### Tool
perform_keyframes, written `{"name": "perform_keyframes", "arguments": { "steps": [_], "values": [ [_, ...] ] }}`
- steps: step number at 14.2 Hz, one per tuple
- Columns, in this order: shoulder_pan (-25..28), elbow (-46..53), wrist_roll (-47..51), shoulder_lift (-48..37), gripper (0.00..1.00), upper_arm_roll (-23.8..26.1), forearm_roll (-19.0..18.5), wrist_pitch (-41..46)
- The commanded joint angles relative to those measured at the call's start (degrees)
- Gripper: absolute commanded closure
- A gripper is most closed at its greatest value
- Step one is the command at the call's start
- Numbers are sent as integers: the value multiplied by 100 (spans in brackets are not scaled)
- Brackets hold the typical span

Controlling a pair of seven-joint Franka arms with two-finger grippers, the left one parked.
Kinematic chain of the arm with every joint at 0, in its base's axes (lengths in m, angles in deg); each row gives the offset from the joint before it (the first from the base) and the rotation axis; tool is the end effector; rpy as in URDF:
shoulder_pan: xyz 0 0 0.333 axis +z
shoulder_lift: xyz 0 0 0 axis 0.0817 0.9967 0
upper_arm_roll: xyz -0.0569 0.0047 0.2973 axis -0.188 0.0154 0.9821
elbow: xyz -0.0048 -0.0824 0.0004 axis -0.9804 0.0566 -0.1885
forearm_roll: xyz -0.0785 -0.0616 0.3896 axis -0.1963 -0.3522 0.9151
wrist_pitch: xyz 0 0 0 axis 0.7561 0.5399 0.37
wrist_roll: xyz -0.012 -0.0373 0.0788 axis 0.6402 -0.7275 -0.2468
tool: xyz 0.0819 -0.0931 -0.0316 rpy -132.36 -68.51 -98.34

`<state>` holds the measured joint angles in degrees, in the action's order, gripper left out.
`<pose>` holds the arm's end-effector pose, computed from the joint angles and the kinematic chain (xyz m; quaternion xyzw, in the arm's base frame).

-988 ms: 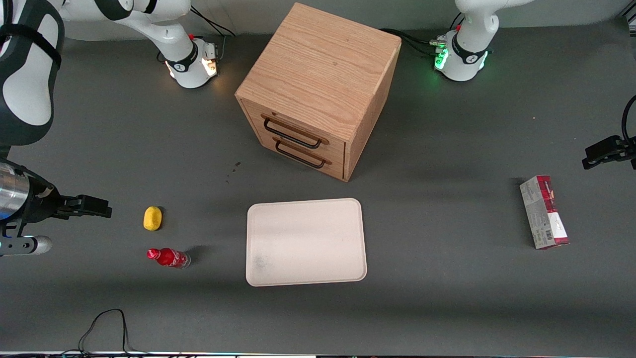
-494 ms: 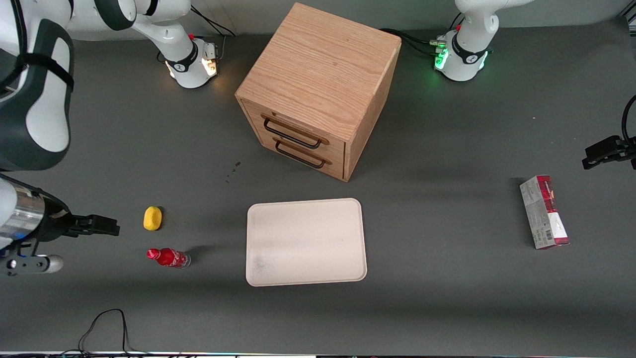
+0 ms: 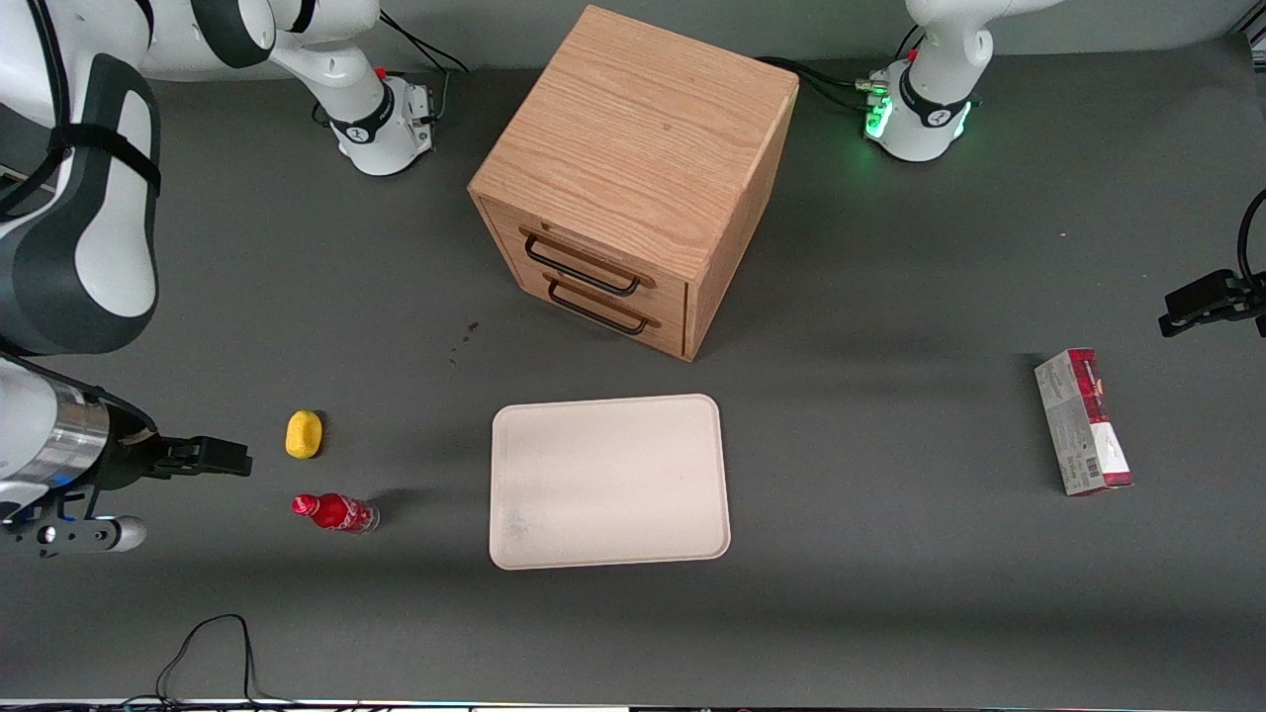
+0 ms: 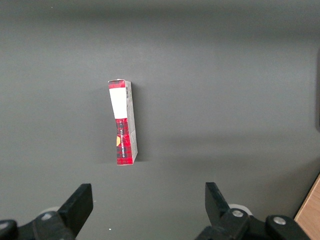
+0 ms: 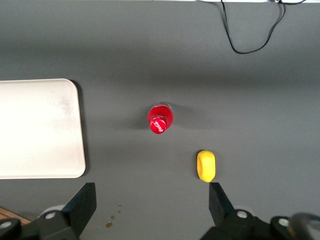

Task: Place coke bottle on tray
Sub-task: 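Lower the right gripper over the bottle's cap end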

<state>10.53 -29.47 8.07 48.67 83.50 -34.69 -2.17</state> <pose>0.7246 0.0399 0.4822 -0.9998 -0.0003 0.0177 0.0069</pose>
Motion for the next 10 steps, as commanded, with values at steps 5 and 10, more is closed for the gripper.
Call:
{"name": "perform_keyframes", "arguments": {
  "steps": [5,10],
  "values": [
    [13,118,53,1001,0,14,136,-830],
    [65,4,79,1292,0,14,127,-989]
  ]
}}
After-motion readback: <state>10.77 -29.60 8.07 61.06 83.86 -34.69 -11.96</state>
